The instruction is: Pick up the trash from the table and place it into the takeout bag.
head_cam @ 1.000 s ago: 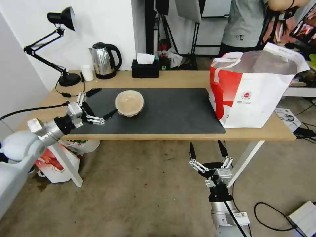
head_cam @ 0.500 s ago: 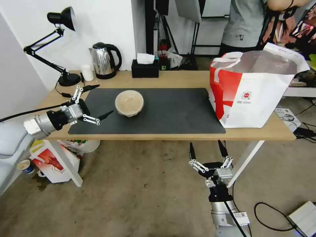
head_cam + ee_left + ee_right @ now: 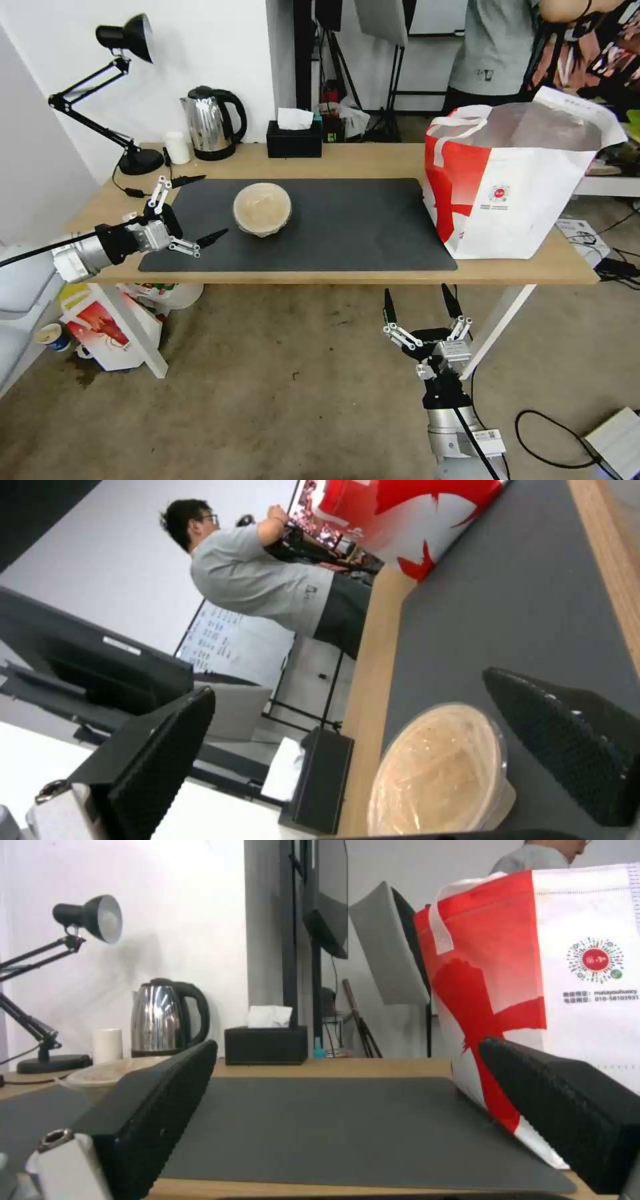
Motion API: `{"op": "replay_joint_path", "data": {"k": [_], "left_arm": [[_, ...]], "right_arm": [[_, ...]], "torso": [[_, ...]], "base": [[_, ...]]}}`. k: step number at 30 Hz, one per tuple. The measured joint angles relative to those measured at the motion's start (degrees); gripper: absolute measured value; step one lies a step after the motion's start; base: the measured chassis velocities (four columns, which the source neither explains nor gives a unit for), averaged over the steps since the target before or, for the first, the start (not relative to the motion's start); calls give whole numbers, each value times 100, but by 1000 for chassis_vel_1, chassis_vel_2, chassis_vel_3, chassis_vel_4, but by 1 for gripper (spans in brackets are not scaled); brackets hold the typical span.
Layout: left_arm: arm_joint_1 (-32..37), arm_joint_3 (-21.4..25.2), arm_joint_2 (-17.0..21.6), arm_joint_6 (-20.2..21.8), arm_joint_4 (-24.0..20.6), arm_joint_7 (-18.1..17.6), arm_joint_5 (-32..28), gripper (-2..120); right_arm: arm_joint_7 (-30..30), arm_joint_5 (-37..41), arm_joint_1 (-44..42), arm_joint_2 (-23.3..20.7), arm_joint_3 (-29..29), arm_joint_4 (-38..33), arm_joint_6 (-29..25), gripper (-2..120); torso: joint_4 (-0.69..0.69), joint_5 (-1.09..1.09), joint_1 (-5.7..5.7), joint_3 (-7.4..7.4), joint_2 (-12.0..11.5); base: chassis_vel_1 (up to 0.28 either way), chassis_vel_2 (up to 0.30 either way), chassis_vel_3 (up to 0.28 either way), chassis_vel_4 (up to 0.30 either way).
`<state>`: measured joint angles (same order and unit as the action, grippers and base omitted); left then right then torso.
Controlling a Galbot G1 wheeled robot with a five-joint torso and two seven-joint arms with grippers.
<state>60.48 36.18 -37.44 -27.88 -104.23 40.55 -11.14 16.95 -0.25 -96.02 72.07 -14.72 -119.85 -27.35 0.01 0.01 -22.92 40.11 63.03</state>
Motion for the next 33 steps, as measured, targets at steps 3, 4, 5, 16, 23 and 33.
{"op": "replay_joint_path", "data": {"k": [3, 4, 5, 16, 23, 33], "left_arm": [[-91, -38, -90, -144, 116, -4, 253, 100], [-122, -64, -124, -181, 149, -7, 316, 100], [-169, -125, -187, -227, 190, -16, 394, 100], [-624, -455, -451, -492, 420, -29, 1005, 100], [-873, -628, -452, -483, 482, -40, 1042, 100], [-1023, -723, -382, -482, 539, -41, 1049, 100]], "right_arm": [[0, 0, 0, 0, 0, 0, 0, 100], [0, 0, 0, 0, 0, 0, 0, 100], [0, 0, 0, 0, 0, 0, 0, 100], [0, 0, 0, 0, 0, 0, 0, 100], [0, 0, 0, 0, 0, 0, 0, 100], [0, 0, 0, 0, 0, 0, 0, 100]], "torso": [[0, -2, 0, 0, 0], [-2, -2, 0, 0, 0], [-1, -1, 0, 0, 0], [-1, -1, 0, 0, 0], [-1, -1, 0, 0, 0], [-1, -1, 0, 0, 0]], "base": [[0, 0, 0, 0], [0, 0, 0, 0], [0, 0, 0, 0], [0, 0, 0, 0], [0, 0, 0, 0], [0, 0, 0, 0]]}}
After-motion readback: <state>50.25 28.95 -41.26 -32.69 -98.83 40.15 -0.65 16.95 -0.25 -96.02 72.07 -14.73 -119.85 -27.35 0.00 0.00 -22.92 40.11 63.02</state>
